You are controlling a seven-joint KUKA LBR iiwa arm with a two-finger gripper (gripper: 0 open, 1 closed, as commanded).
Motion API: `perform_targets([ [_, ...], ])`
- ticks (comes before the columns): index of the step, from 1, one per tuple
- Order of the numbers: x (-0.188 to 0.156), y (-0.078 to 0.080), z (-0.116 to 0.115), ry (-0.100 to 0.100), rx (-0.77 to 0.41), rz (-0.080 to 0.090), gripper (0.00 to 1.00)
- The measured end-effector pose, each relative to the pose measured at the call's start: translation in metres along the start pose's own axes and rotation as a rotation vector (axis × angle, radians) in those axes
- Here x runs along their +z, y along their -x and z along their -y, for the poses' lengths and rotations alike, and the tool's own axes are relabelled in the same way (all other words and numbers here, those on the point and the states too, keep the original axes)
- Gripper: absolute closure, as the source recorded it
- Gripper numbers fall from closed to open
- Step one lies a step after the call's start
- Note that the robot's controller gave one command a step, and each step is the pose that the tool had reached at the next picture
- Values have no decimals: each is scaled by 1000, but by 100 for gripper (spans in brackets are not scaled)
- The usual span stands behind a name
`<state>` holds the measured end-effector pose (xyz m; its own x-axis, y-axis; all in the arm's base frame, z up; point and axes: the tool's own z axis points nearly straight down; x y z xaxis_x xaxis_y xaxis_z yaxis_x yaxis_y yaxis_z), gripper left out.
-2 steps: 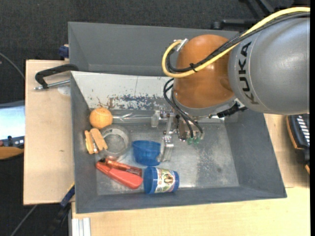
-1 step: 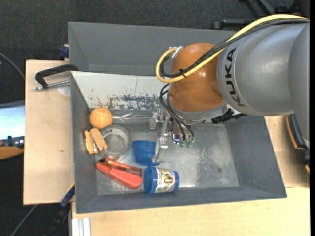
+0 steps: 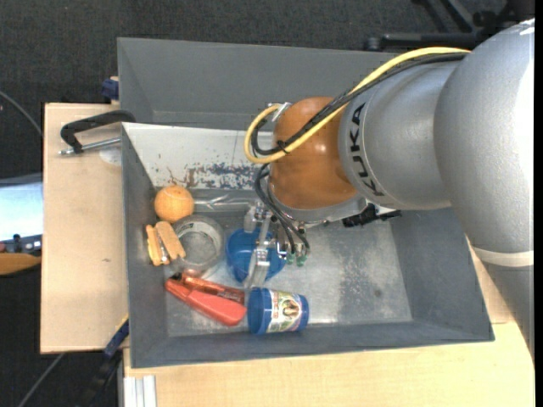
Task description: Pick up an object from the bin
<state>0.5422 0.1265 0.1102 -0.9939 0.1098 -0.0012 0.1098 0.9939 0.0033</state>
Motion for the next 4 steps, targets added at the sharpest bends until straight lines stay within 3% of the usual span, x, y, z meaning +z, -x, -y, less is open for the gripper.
perform_targets([
  [1,22,4,11,2,-45,3,0],
  [2,39,0,19,1,149,1,100],
  [3,39,0,19,1,149,1,100],
  [4,39,-7,19,4,237,2,100],
])
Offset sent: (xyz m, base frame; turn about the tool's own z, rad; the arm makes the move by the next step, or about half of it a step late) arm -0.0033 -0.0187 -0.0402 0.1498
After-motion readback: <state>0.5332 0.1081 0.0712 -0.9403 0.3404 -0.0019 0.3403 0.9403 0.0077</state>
